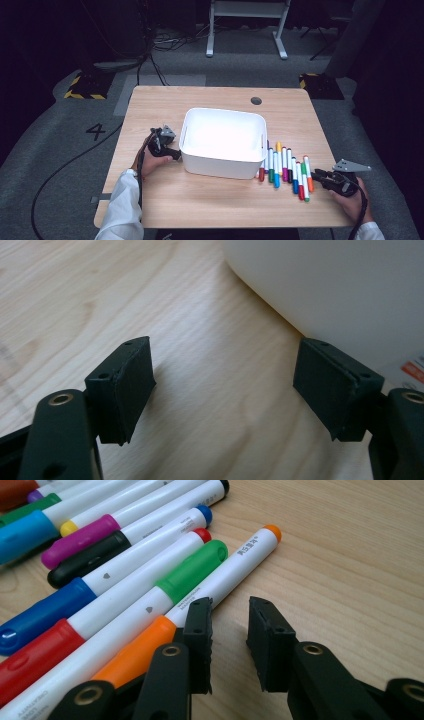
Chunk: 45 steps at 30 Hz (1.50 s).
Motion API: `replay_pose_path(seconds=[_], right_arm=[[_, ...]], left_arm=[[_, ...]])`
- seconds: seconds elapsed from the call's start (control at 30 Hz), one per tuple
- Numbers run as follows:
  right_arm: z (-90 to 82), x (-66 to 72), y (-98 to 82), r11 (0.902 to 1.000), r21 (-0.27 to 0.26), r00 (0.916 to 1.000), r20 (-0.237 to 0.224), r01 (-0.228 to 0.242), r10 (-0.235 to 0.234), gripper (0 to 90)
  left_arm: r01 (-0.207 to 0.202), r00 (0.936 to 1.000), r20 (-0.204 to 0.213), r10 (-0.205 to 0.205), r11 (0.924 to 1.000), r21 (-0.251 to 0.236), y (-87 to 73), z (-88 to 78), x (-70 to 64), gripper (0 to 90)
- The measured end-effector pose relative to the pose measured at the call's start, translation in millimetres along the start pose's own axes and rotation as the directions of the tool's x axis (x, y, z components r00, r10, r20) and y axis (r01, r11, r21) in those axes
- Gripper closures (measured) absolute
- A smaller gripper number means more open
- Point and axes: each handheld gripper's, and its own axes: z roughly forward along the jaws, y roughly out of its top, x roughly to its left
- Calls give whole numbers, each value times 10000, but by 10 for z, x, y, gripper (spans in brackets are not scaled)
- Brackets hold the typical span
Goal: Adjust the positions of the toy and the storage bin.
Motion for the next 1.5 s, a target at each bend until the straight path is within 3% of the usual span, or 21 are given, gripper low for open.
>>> replay_pose_path(seconds=[0.07, 0.1, 0.17, 0.27, 0.33, 0.47, 0.53, 0.8, 1.1, 1.5], right_arm=[[-32, -2, -36, 10000, -67, 9999, -103, -65, 65, 704], [-41, 5, -45, 9999, -95, 9999, -129, -79, 78, 701], [-47, 17, -47, 10000, -73, 10000, -71, -40, 39, 684], [-46, 4, -45, 9997, -51, 9997, 40, -221, 221, 616], [-60, -16, -50, 9994, 36, 9991, 215, -355, 354, 590], [-100, -40, -63, 9972, 12, 9962, 449, -748, 746, 551], [-115, -44, -75, 9972, -23, 9965, 367, -752, 753, 545], [-94, -57, -34, 9956, -112, 9952, 275, -934, 937, 517], [-117, -166, -90, 9903, -121, 9887, 560, -1383, 1387, 466], [-131, -165, -107, 9876, -214, 9873, 287, -1558, 1564, 429]], left_arm=[[-51, 9997, 249, 53, 9999, -101, 10, 31, -69, 236], [-198, 9997, 146, 198, 9998, -62, 16, 26, -86, 230], [-41, 9995, 302, 45, 9999, -122, -10, 26, -127, 214], [117, 9998, 166, -112, 9996, -262, -96, -18, -170, 175], [-29, 10000, -29, 28, 9994, -341, -165, -77, -199, 174], [94, 9999, 139, -89, 9993, -374, -342, -210, -295, 172], [-1, 10000, -33, 0, 9993, -370, -426, -289, -325, 172], [175, 9998, -36, -177, 9991, -390, -667, -486, -469, 172], [228, 9996, -151, -234, 9990, -378, -708, -522, -504, 172], [327, 9992, -228, -336, 9988, -367, -711, -521, -541, 166]])
